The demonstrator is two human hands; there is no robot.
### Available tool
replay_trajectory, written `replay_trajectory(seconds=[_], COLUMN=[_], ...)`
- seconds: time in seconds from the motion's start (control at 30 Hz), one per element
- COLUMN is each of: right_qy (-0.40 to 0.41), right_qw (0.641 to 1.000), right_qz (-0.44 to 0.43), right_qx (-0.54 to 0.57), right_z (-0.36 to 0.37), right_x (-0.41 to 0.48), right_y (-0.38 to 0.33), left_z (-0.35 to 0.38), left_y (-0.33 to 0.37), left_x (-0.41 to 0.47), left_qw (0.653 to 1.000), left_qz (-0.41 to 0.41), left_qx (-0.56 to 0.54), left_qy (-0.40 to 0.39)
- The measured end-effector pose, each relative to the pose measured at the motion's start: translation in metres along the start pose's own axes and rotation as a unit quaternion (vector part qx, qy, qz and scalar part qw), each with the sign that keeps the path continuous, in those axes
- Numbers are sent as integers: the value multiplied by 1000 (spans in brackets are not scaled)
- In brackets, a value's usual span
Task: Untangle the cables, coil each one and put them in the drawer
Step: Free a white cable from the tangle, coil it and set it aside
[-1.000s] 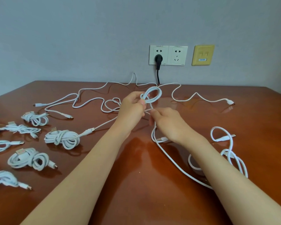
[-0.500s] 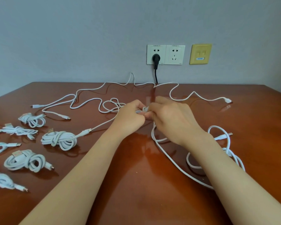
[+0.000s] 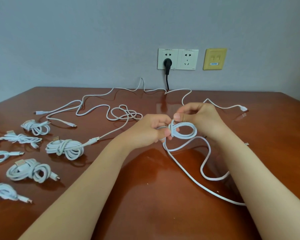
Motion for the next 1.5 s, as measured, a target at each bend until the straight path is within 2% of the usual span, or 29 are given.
replay_trajectory(seconds=[0.13, 0.27, 0.37, 0.43, 0.57, 0.63, 0.7, 0.87, 1.0, 1.13, 1.23, 1.33, 1.4, 1.5], right_qy=[13, 20, 23, 30, 16, 10, 10, 10, -4, -33, 22, 79, 82, 115], right_qw=[993, 993, 999, 994, 942, 916, 905, 909, 940, 967, 984, 992, 990, 983], right_qz=[58, 68, 40, -1, -90, -118, -158, -237, -244, -189, -150, -99, -58, -8], right_qx=[103, 95, 7, -105, -323, -382, -396, -342, -239, -167, -96, 27, 99, 146], right_z=[3, 12, 15, 19, 37, 43, 47, 54, 54, 53, 41, 26, 25, 18], right_x=[-1, -2, 0, 1, -5, -10, -15, -26, -31, -23, -16, -12, -12, -14], right_y=[19, 23, 21, 11, -11, -18, -26, -46, -50, -38, -31, -25, -19, -9], left_z=[-3, -20, -32, -38, -50, -54, -55, -54, -56, -56, -52, -48, -44, -40], left_y=[6, 0, -5, -6, -15, -20, -22, -17, -9, -5, -2, 2, 7, 16], left_x=[-2, -1, 0, -1, -3, -4, -6, -8, -11, -13, -11, -10, -10, -12], left_qw=[996, 986, 981, 976, 960, 953, 950, 947, 951, 953, 954, 952, 952, 947], left_qz=[23, 4, -16, -22, -40, -56, -67, -58, -38, -36, -21, -15, -4, 22], left_qx=[-90, -134, -112, -90, -51, -42, -25, -10, -10, 8, 31, 73, 88, 122], left_qy=[12, 97, 159, 198, 273, 294, 304, 315, 307, 302, 296, 295, 292, 296])
Point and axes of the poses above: each hand's wrist, its own x-axis towards the middle knuckle, its own z-axis out of the palm, y = z × x, the point moved 10 cm from there along x, towards the middle knuckle, and after that the axes turned 3 degrees about -z, right-handed, at the moved point
